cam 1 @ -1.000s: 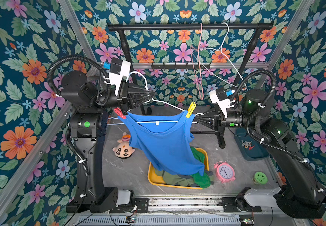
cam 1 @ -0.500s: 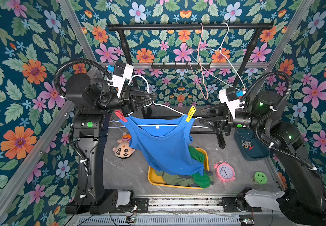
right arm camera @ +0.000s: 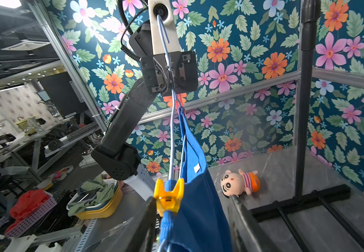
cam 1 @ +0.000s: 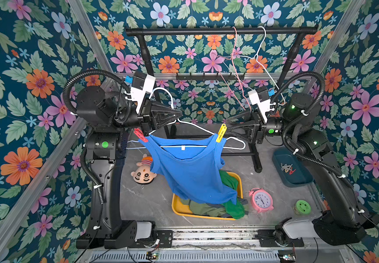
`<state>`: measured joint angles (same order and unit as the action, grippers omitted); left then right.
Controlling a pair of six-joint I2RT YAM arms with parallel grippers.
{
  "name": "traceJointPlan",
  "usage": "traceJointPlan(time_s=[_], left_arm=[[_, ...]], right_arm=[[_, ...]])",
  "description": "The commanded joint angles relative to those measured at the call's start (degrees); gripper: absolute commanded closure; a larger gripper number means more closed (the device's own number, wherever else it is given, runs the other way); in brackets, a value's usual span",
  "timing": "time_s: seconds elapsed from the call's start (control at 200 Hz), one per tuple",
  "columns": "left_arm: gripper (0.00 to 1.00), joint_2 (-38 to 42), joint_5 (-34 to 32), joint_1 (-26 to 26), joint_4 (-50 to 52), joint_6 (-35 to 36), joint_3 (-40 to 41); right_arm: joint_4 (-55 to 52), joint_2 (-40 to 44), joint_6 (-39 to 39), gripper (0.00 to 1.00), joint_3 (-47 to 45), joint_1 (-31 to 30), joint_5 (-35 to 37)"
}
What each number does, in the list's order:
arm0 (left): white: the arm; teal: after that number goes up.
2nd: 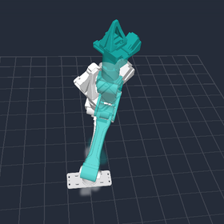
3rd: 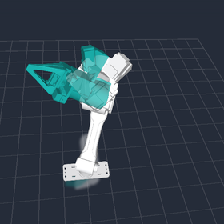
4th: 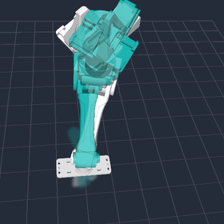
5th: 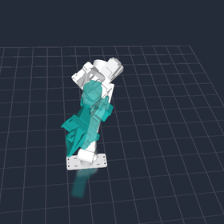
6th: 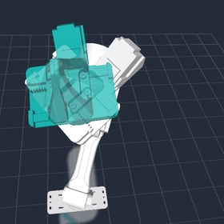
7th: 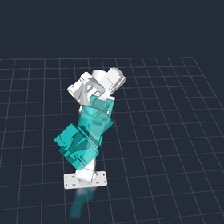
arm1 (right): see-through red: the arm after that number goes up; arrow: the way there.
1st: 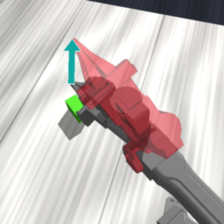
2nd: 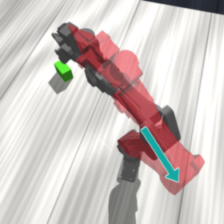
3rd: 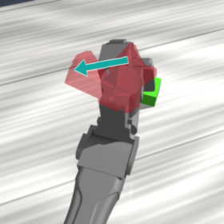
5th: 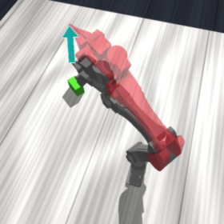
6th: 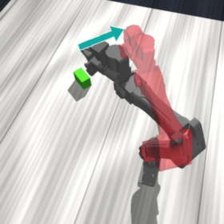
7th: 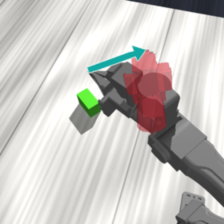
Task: Remove the clothespins securing tank tops to the hanger
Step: Pick up the hanger from the clothesline, then remove the clothespin from the hanger.
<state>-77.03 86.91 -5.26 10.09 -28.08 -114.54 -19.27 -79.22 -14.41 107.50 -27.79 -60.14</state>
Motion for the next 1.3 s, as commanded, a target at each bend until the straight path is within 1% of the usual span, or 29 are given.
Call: traceJointPlan(time_s=[0.0,0.065,0.17,0.305,0.6,0.79,0.95,1.24,1.295], left_arm=[[1.00,-0.21,0.53,0.07,-2.65,-0.86,-0.12],[1.00,-0.38,0.54,0.07,-2.86,-0.98,-0.07],[1.00,-0.23,0.62,0.07,-3.06,-1.09,-0.19],[1.00,-0.22,0.80,0.07,-3.14,-1.20,-0.22],[1.00,-0.48,0.71,0.07,-3.36,-1.54,-0.81],[1.00,-0.57,0.89,0.07,-3.36,-1.35,-0.58],[1.00,-0.61,0.85,0.07,-3.41,-1.38,-0.60],[1.00,-0.57,0.74,0.07,-3.41,-1.35,-0.55],[1.00,-0.57,0.71,0.07,-3.41,-1.33,-0.59]], right_arm=[[8.95,-0.63,-5.78,0.46,-0.03,0.20,-4.26],[8.86,-1.20,-6.79,0.46,0.57,0.25,-5.04],[12.26,-0.24,-8.47,0.46,-1.93,0.19,-5.43],[11.25,-1.34,-8.26,0.47,-1.24,0.21,-5.61],[15.74,-3.30,-11.97,0.49,-0.93,0.19,-7.36],[21.89,-4.00,-17.08,0.54,-2.35,0.13,-10.48],[21.72,-3.92,-17.30,0.60,-2.43,0.14,-11.19],[21.50,-4.01,-17.59,0.63,-3.28,-1.27,-13.07],[21.29,-4.10,-17.33,0.66,-3.25,-1.47,-13.03]])
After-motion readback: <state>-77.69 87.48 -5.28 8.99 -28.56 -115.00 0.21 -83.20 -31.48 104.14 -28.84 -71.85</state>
